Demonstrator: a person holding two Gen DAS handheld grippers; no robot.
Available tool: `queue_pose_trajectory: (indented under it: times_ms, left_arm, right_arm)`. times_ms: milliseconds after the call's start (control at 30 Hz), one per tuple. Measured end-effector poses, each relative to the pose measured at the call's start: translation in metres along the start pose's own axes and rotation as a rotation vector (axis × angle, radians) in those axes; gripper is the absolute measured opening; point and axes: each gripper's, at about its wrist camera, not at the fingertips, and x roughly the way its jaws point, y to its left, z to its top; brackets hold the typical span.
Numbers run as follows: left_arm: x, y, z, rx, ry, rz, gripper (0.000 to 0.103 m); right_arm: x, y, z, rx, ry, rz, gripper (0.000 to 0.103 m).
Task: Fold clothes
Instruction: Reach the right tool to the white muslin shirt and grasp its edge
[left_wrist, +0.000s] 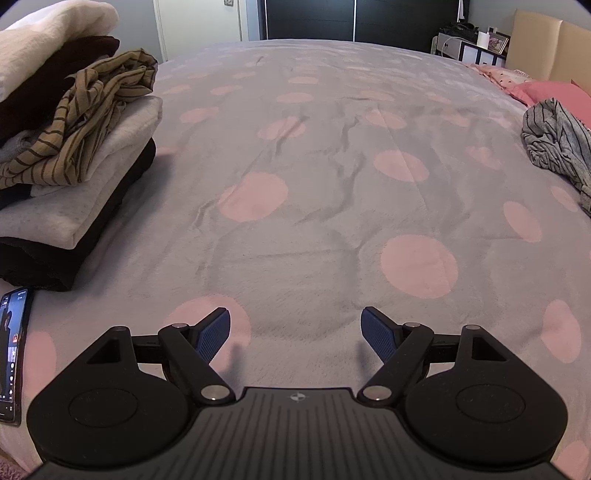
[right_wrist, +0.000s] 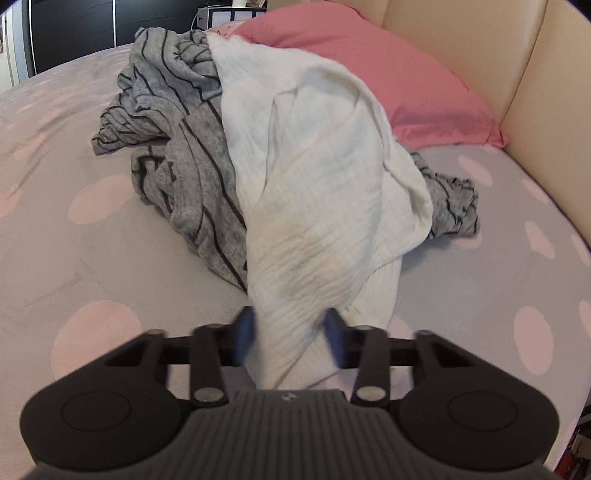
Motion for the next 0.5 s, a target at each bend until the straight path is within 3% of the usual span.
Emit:
queue_pose_trajectory:
  times_ms: [33,100,200,367,500]
  left_arm:
    - [0.0,0.0,0.0,0.0,0.001,0.001,0.078]
    - [-0.003,0.0,0.0,0.001,-0.003,-0.005,0.078]
    - [-0.008,-0.001,0.0,0.009,-0.018,-0.018,0.078]
    - [-0.024,0.001,-0.003,0.03,-0.05,-0.021,0.077]
    - [-0.039,0.005,-0.005,0.033,-0.079,-0.023,0.077]
  right_arm:
    - [-0.001,-0.001,0.001,0.004,0.002,0.006,0.021]
    - [-0.006,-0.001,0.004,0.016,-0.006,0.01,0.013]
    - [-0.023,0.005,0.009,0.01,-0.044,0.055,0.012]
    - [-0.077,0.044,0.007,-0.149,-0.157,0.155,0.011]
    - [-0.118,0.058,0.003,-0.188,-0.194,0.265,0.01]
